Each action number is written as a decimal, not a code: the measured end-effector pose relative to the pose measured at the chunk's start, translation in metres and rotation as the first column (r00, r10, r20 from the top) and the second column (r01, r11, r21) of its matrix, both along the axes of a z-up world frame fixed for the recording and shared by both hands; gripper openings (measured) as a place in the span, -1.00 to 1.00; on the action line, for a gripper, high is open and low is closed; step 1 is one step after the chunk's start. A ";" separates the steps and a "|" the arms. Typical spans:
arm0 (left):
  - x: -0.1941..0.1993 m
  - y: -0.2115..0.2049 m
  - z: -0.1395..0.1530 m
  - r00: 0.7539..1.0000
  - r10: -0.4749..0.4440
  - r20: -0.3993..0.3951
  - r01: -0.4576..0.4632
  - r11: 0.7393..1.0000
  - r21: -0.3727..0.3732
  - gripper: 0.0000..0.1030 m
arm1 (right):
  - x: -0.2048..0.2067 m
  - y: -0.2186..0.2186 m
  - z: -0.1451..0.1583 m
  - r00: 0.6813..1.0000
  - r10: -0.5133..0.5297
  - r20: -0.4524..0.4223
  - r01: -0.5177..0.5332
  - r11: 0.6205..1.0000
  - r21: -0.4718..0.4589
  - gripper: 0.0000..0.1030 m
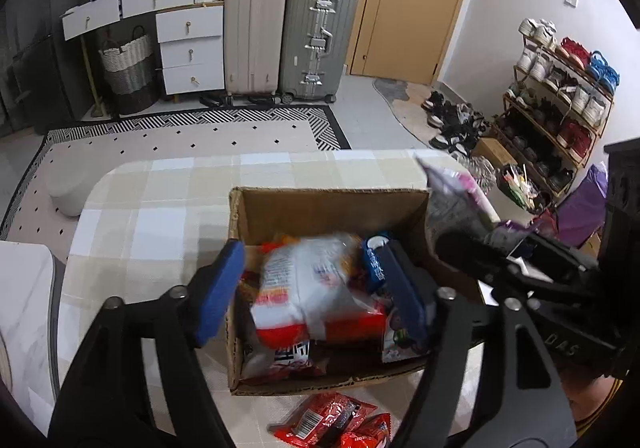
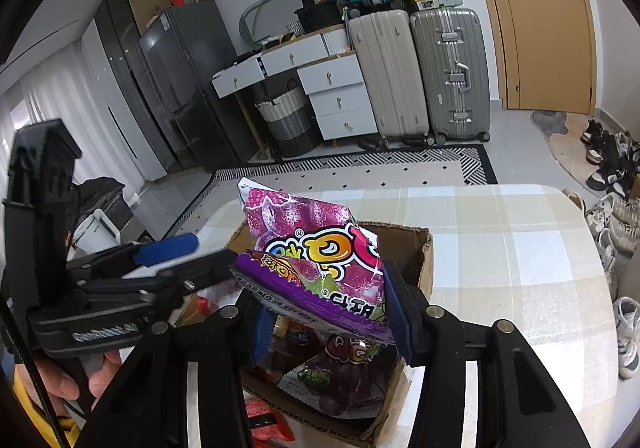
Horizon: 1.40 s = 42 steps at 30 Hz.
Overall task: Organize snacks
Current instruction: 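Lower both bags into the box and open both tools, then withdraw both tools from the box toward the red packs on the table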
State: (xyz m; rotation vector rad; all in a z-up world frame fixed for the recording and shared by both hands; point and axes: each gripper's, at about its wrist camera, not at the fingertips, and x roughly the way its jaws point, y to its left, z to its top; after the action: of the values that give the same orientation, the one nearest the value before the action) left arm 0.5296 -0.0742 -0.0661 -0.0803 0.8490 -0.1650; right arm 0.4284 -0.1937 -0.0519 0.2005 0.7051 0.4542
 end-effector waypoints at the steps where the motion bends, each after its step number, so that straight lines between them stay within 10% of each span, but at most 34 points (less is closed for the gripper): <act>1: -0.001 0.001 0.000 1.000 0.001 0.002 -0.001 1.000 -0.002 0.45 | 0.001 0.001 -0.002 1.000 0.002 -0.007 -0.002 1.000 -0.003 -0.06; 20: -0.105 0.031 0.066 0.998 0.035 0.058 -0.035 0.999 0.009 0.51 | -0.039 0.002 0.025 0.999 -0.022 0.034 0.023 0.999 -0.047 0.12; 33: -0.229 0.018 0.130 0.987 0.032 0.160 -0.036 0.999 0.022 0.58 | -0.178 -0.014 0.104 0.968 -0.047 0.248 0.031 0.997 0.067 0.54; 42: -0.337 0.020 0.154 0.969 0.057 0.242 -0.056 0.998 -0.009 0.63 | -0.276 -0.024 0.091 0.955 -0.080 0.285 0.042 0.990 0.138 0.78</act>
State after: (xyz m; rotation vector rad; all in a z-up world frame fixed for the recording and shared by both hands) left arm 0.1925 -0.0541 0.0884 -0.0843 0.6021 -0.1193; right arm 0.1524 -0.2175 0.0389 0.2722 0.3797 0.4599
